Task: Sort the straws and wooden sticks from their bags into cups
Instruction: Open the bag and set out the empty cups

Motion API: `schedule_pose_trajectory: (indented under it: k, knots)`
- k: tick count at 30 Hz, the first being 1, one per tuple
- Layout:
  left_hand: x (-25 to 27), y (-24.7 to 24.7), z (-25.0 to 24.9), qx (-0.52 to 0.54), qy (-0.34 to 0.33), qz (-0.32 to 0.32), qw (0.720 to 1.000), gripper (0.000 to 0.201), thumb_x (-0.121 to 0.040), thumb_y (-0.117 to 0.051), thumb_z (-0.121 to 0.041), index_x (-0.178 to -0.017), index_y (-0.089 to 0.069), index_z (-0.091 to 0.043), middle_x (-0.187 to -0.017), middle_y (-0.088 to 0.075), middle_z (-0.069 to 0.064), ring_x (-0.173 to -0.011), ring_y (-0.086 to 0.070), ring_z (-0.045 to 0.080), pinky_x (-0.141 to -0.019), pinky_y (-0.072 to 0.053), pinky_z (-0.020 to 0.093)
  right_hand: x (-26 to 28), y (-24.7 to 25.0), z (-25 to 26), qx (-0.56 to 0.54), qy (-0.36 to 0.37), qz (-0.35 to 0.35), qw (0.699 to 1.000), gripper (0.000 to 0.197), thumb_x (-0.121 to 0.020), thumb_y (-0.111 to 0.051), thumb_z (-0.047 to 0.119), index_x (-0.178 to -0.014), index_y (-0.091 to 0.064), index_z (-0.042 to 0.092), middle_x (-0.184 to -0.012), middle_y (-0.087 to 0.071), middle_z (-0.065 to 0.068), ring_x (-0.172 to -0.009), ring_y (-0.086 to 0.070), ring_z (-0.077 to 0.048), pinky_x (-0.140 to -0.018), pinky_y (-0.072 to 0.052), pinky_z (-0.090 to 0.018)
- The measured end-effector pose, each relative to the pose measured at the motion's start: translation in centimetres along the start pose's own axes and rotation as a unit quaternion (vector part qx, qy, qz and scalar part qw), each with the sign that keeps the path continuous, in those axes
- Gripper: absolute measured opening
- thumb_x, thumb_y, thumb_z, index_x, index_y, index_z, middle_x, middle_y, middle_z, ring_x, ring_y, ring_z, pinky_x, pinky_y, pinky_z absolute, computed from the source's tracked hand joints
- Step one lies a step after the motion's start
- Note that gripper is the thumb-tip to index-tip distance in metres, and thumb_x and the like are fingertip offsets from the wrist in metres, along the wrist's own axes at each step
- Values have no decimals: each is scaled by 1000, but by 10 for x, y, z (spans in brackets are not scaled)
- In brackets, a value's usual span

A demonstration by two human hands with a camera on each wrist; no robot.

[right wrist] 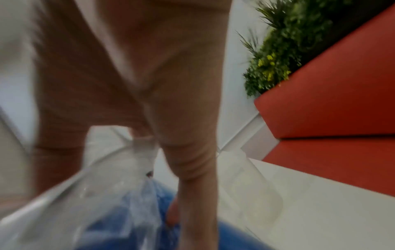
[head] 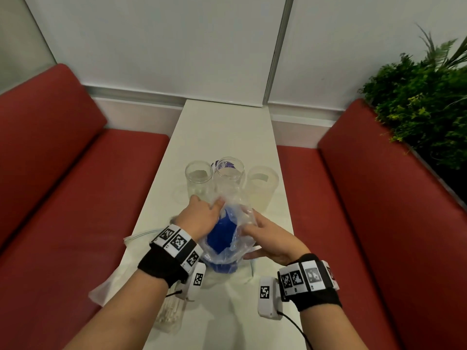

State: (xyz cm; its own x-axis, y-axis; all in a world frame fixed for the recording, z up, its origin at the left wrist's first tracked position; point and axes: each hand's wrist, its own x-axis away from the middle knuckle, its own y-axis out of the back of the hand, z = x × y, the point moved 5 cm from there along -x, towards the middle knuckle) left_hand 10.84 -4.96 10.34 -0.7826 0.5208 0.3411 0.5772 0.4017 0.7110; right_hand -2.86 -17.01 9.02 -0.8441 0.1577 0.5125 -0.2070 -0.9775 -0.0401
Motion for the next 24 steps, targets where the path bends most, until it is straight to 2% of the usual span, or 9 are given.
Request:
schedule_pose_trajectory:
  k: [2, 4, 7, 9, 13, 16, 19, 22, 24]
  knots:
    - [-2, -4, -5, 14, -17, -12, 1000, 58, -100, -31, -55, -98, -62, -6, -99, -63, 14, -94, -64, 32, -88, -47, 41, 3, -5, 7, 30, 9, 20, 999, 67, -84, -72, 26, -141, -46, 51, -126, -70, -1, -107, -74, -26, -84, -63, -49]
    - [-4, -9, -8, 24, -20, -18, 999, 58, -99, -35, -53, -88, -64, -4, -78, -65, 10, -77, -64, 27, -71, -44, 33, 1, -8, 12, 41, 23, -9, 999, 65, -85, -79, 37, -141, -48, 41, -126, -70, -1, -106, -74, -25, -80, -64, -48]
    - [-8, -15, -9, -4, -21, -8, 1000, 55, -99, -34, -55, -73, -60, -13, -70, -60, 5, -65, -55, 16, -61, -35, 29, -7, -1, 13, 49, 29, -124, 991, 36, -98, -62, 47, -128, -62, 25, -116, -73, -5, -99, -74, -27, -77, -65, -49]
    - [-12, -14, -4, 10, -24, -3, 1000, 55, -98, -36, -57, -71, -59, -15, -70, -60, 4, -66, -56, 15, -65, -37, 30, -11, 9, 5, -12, -15, -163, 986, 37, -104, -50, 48, -120, -70, 20, -108, -76, -8, -97, -73, -30, -74, -63, -46]
    - [-14, -16, 6, 57, -40, -15, 997, 47, -96, -41, -57, -96, -63, -16, -89, -66, 2, -83, -60, 18, -70, -43, 32, -18, 22, -19, -128, -103, -140, 976, 45, -105, -48, 46, -90, -83, 22, -91, -80, -3, -99, -70, -35, -82, -57, -51]
    - [-12, -23, 8, 56, -29, -18, 998, 46, -97, -41, -52, -88, -64, -14, -83, -65, 4, -80, -61, 20, -69, -42, 33, -26, 24, -32, -202, -91, -133, 966, 33, -106, -51, 29, -100, -80, 14, -92, -80, -7, -91, -76, -34, -77, -60, -53]
    - [-14, -26, 15, 115, 6, -1, 993, 47, -93, -52, -49, -81, -69, -7, -73, -67, 5, -72, -63, 21, -62, -44, 29, -30, 17, -39, -270, -73, -94, 955, 26, -100, -56, 10, -115, -75, 1, -112, -75, -19, -102, -74, -36, -87, -59, -52]
    - [-14, -27, 23, 202, 33, 24, 979, 36, -87, -65, -47, -81, -73, -12, -68, -73, 1, -67, -69, 16, -58, -50, 25, -32, 3, -53, -344, -107, -91, 929, 31, -98, -65, 20, -118, -73, -2, -121, -71, -26, -111, -71, -41, -99, -55, -57]
    - [-11, -33, 28, 261, 67, 53, 962, 34, -83, -71, -45, -87, -72, -11, -71, -75, 3, -68, -73, 19, -65, -58, 28, -32, -6, -60, -376, -138, -100, 911, 44, -98, -66, 34, -121, -70, -4, -120, -71, -28, -112, -70, -43, -98, -55, -55]
